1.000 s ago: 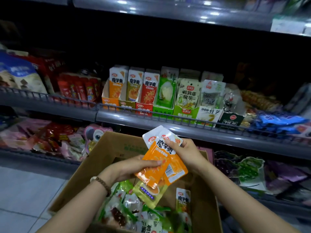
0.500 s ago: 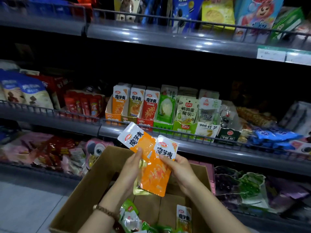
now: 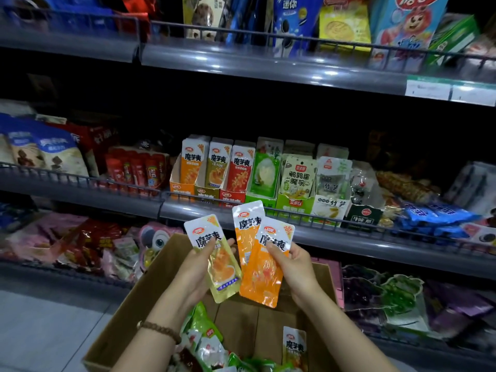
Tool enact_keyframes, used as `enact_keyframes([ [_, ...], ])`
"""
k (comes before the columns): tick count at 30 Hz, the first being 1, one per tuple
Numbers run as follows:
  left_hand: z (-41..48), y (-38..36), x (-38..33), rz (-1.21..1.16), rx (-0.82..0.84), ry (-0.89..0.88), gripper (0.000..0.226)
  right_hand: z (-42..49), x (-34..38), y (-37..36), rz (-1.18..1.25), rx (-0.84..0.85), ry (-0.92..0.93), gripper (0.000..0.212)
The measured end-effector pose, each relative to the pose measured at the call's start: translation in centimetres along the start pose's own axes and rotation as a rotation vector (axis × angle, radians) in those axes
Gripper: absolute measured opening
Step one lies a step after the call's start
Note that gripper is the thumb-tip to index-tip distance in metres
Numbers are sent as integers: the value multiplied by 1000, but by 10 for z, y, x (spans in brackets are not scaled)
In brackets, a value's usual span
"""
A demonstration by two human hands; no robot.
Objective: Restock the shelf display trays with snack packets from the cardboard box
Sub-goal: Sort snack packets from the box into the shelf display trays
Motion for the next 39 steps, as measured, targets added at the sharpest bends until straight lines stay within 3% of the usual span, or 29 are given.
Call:
enact_keyframes([
  [5,-5,-12,8,173,-42,-25,21,-7,-8,-14,-135,70,77,9],
  [11,-8,-17,21,163,7,44,38,-11,-28,-34,-141,209,-117,22],
  [15,-10,-14,26,150,-23,-8,27,-8,-23,-31,-105,56,3,20],
  [21,-16,-18,16,175,51,-74,29,-2,-12,-28,-98,-147,163,23],
  [25,-18,-16,13,236,71,-115,25,7,0,-39,75,-137,214,41],
  [27,-19,-16,12,245,91,-124,35,12,8,-47,57,-119,248,53],
  [30,-16,-8,4,256,97,-146,47,23,15,-58,54,-127,277,52],
  [33,-10,6,-14,290,96,-166,45,39,23,-73,107,-8,133,41],
  [36,-3,24,-37,310,104,-174,31,52,33,-88,-27,181,-42,33],
  [39,7,38,-58,330,112,-186,34,63,43,-105,-103,342,-146,33],
])
Point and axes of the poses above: each hand's wrist, its own z-axis towards the middle knuckle, its own y-axis out of the back of the hand, x = y × z, the point moved 6 cm from there along z, towards the middle knuckle, and after that the axes turned 8 degrees about z, right-handed, at the moved point
